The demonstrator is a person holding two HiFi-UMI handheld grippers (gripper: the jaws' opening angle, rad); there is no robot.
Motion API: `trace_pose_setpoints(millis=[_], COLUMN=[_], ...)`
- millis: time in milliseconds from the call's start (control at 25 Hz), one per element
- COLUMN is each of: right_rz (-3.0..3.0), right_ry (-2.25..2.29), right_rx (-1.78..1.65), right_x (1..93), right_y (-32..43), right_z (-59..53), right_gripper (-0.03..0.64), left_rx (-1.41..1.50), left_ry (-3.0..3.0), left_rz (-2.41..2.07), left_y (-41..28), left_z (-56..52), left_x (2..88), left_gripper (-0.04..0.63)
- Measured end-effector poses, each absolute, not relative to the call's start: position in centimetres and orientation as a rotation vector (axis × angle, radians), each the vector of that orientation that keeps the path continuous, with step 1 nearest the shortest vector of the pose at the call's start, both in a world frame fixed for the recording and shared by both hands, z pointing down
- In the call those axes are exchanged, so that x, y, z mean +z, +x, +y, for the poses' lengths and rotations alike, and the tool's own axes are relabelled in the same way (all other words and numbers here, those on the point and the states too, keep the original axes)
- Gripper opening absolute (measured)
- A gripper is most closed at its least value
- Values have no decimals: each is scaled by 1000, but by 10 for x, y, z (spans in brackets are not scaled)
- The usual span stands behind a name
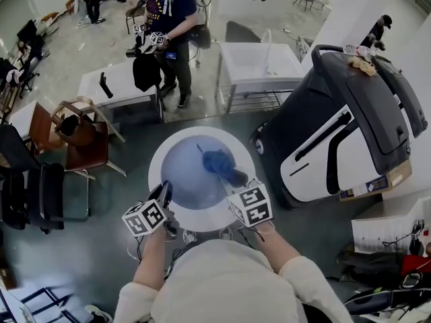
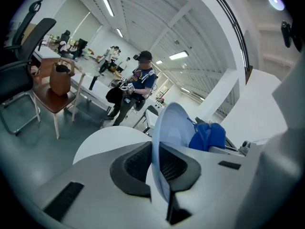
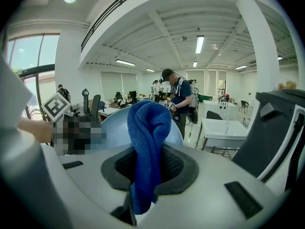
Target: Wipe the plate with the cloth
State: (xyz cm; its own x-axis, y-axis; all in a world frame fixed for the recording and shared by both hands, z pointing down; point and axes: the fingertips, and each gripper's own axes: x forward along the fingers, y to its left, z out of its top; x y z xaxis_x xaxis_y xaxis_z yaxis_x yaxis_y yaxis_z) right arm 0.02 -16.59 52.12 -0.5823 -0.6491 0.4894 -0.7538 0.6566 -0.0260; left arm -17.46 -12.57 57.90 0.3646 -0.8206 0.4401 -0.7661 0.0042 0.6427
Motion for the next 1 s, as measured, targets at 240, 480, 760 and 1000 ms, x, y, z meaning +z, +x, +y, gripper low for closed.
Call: trace_pose_setpoints(millis=[240, 480, 760, 1000], right_rz=[-2453, -2452, -2429, -2424], right_ry=[1150, 1166, 1183, 1177], right_rx=[354, 402, 425, 457], right_x=[521, 527, 534, 540], right_y=[6, 9, 13, 13], right_z=[-166, -162, -160, -156], right_gripper=[89, 89, 89, 89], left_rx=[-25, -2, 83, 118], left_ry=[1696, 1608, 1589, 1539], left_rz=[-1383, -1342, -1326, -1325], left_y=[-171, -166, -163, -162], left_z=[-131, -134, -136, -136], left_x=[611, 640, 663, 686], left_gripper=[43, 43, 43, 43])
